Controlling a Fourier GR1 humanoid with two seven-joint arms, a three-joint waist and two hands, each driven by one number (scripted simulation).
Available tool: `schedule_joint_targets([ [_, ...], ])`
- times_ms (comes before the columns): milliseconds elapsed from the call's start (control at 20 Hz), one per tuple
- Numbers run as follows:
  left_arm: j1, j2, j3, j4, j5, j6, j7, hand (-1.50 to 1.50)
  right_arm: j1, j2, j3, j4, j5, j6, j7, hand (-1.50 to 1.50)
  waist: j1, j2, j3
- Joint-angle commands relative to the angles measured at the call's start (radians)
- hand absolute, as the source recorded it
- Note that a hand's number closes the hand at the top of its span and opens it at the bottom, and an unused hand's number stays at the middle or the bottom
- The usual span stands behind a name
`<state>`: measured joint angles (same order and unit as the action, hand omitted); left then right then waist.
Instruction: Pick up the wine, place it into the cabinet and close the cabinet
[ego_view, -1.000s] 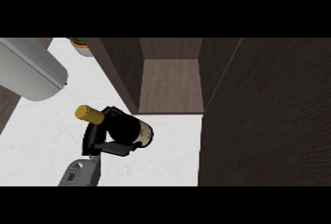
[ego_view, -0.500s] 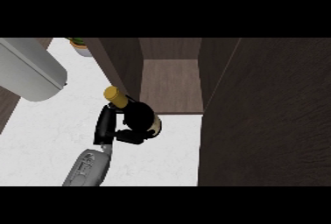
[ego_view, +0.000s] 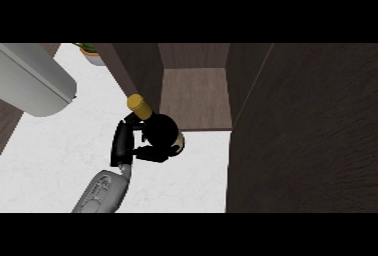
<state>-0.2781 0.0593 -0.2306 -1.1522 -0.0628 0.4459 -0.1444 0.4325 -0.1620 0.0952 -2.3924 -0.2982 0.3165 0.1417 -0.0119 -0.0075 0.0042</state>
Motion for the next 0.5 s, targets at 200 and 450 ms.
schedule_joint_targets([
  [200,-0.204,-0.056,-0.066,0.109,0.021,0.030,0.071,1.50,-0.003,0.000,-0.012,-0.054,-0.083,-0.002,0.032,-1.50,-0.032,0.013,-0.005],
  [450,-0.240,-0.056,-0.116,0.146,-0.064,0.132,0.161,1.50,0.005,-0.003,-0.018,-0.052,-0.079,0.022,-0.003,-1.50,-0.065,0.015,-0.003],
])
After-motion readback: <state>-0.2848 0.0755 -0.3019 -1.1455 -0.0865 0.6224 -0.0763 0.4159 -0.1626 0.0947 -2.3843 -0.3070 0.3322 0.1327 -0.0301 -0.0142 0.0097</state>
